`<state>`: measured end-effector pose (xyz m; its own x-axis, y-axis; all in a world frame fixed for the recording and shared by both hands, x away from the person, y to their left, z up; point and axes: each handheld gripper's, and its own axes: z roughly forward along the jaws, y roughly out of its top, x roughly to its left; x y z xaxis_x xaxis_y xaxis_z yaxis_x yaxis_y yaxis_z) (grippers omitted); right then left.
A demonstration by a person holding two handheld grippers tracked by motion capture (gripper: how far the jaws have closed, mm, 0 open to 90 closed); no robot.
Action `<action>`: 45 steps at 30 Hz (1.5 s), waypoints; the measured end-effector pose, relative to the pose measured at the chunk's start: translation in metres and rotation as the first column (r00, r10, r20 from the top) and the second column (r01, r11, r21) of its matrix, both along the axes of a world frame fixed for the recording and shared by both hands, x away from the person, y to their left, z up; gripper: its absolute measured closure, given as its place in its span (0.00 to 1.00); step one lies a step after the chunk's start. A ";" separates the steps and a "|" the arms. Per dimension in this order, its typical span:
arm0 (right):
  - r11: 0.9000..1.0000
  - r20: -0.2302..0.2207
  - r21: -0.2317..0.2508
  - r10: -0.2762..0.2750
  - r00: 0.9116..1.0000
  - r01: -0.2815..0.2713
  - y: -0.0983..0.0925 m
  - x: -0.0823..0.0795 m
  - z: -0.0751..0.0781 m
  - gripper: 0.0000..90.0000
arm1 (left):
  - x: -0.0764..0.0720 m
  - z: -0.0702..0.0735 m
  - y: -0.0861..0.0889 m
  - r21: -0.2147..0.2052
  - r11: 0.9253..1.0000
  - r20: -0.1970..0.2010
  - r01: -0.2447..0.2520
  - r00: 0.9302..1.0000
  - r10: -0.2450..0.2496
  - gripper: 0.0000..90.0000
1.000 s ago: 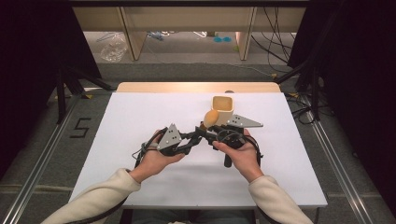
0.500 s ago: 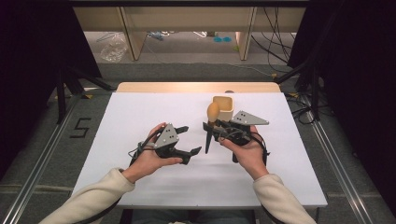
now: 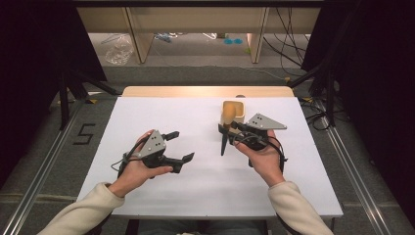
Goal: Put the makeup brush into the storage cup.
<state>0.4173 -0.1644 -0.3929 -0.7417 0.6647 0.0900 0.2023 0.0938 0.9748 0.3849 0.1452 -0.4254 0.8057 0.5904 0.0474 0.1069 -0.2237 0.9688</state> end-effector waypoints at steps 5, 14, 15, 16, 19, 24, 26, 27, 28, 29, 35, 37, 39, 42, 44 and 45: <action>1.000 0.009 0.001 -0.011 1.000 0.011 -0.002 0.000 0.001 0.71 | -0.003 0.002 0.012 -0.017 1.000 -0.002 -0.023 1.000 0.023 0.14; 0.999 0.028 -0.005 -0.032 0.999 0.032 -0.005 0.000 0.004 0.71 | -0.008 0.004 0.028 -0.042 0.997 -0.001 -0.061 0.998 0.061 0.14; 1.000 0.032 0.001 -0.028 0.999 0.028 -0.005 0.000 0.004 0.71 | -0.008 0.004 0.030 -0.044 0.997 0.000 -0.063 0.998 0.063 0.14; 0.999 0.035 -0.008 -0.036 0.999 0.036 -0.005 0.000 0.004 0.71 | -0.009 0.004 0.031 -0.043 0.997 -0.003 -0.067 0.998 0.067 0.14; 0.999 0.034 -0.010 -0.030 0.999 0.031 -0.006 0.000 0.005 0.71 | -0.011 0.004 0.034 -0.051 0.996 -0.007 -0.076 0.997 0.075 0.14; 0.999 0.038 -0.008 -0.041 0.998 0.042 -0.008 0.001 0.006 0.71 | -0.012 0.004 0.039 -0.058 0.994 -0.004 -0.089 0.996 0.089 0.14; 0.999 0.038 -0.002 -0.034 0.999 0.034 -0.008 0.001 0.007 0.71 | -0.013 0.004 0.041 -0.062 0.994 -0.008 -0.092 0.996 0.092 0.14; 0.999 0.043 -0.009 -0.036 0.998 0.037 -0.009 0.001 0.007 0.71 | -0.013 0.004 0.042 -0.056 0.994 -0.003 -0.092 0.996 0.092 0.14; 0.999 0.046 -0.008 -0.041 0.998 0.041 -0.009 0.002 0.007 0.71 | -0.013 0.004 0.042 -0.060 0.994 -0.005 -0.093 0.996 0.093 0.14; 0.999 0.046 -0.007 -0.044 0.998 0.044 -0.009 0.002 0.007 0.71 | -0.014 0.004 0.043 -0.060 0.993 -0.004 -0.097 0.995 0.097 0.14; 0.999 0.048 0.000 -0.045 0.998 0.045 -0.009 0.001 0.008 0.71 | -0.014 0.004 0.045 -0.060 0.993 -0.008 -0.104 0.995 0.104 0.15; 0.999 0.050 -0.007 -0.051 0.997 0.052 -0.010 0.001 0.009 0.71 | -0.015 0.004 0.046 -0.064 0.992 -0.009 -0.106 0.994 0.105 0.15; 0.999 0.049 -0.013 -0.051 0.998 0.051 -0.011 0.001 0.010 0.71 | -0.014 0.004 0.046 -0.065 0.992 -0.007 -0.106 0.994 0.106 0.15; 0.999 0.054 -0.010 -0.051 0.997 0.052 -0.011 0.001 0.010 0.71 | -0.015 0.004 0.047 -0.067 0.992 -0.008 -0.108 0.994 0.108 0.15; 0.998 0.065 -0.008 -0.058 0.996 0.058 -0.011 0.002 0.011 0.71 | -0.014 0.004 0.047 -0.075 0.991 -0.004 -0.107 0.994 0.107 0.15; 0.998 0.069 -0.009 -0.060 0.996 0.061 -0.011 0.002 0.011 0.71 | -0.015 0.004 0.048 -0.065 0.992 -0.007 -0.112 0.994 0.112 0.15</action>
<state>0.4198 -0.1758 -0.3817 -0.7043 0.7092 0.0324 0.1401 0.0941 0.9857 0.3703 0.1930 -0.4213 0.7346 0.6785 0.0036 0.1310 -0.1470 0.9804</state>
